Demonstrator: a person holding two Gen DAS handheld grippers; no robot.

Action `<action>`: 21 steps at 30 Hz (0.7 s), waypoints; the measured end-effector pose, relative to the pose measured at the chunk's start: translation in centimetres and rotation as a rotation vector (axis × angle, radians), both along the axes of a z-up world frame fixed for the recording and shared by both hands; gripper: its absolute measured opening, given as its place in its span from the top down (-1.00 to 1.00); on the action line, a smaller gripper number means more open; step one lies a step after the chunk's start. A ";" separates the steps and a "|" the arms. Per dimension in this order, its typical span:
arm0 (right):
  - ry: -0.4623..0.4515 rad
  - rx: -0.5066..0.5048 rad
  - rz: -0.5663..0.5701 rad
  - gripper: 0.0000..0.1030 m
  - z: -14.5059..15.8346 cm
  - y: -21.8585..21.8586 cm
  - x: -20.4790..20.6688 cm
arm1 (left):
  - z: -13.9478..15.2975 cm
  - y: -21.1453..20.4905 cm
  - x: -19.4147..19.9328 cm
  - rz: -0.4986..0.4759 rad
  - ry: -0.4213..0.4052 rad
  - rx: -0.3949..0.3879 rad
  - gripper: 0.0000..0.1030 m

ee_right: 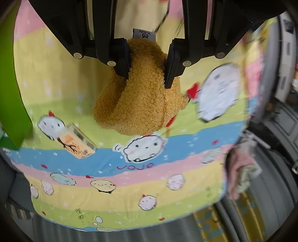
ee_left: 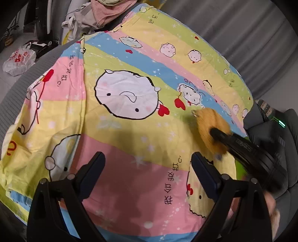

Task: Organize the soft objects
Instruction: 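Lift the tan fuzzy pouch with the right gripper toward the green box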

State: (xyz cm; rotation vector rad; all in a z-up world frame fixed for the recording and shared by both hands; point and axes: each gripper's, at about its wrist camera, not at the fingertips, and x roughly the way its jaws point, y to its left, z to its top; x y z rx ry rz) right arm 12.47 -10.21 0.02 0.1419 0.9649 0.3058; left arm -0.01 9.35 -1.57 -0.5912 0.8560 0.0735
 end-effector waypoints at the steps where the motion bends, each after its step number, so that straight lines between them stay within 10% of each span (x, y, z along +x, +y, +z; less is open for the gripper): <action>1: 0.009 0.030 0.024 0.35 0.7 -0.6 -1.4 | 0.0 -0.1 0.0 -0.003 -0.001 -0.006 -0.81; 11: 0.135 0.037 0.091 0.20 -0.9 -3.2 -7.6 | -0.7 -1.8 0.5 -0.037 0.021 -0.029 -0.81; 15: 0.243 0.100 0.080 -0.23 -2.3 -4.8 -6.9 | -1.3 -3.2 0.7 -0.078 0.037 -0.021 -0.81; 21: 0.139 0.194 -0.025 -0.63 0.3 -8.9 -6.9 | -2.4 -6.0 1.4 -0.204 0.058 -0.093 -0.81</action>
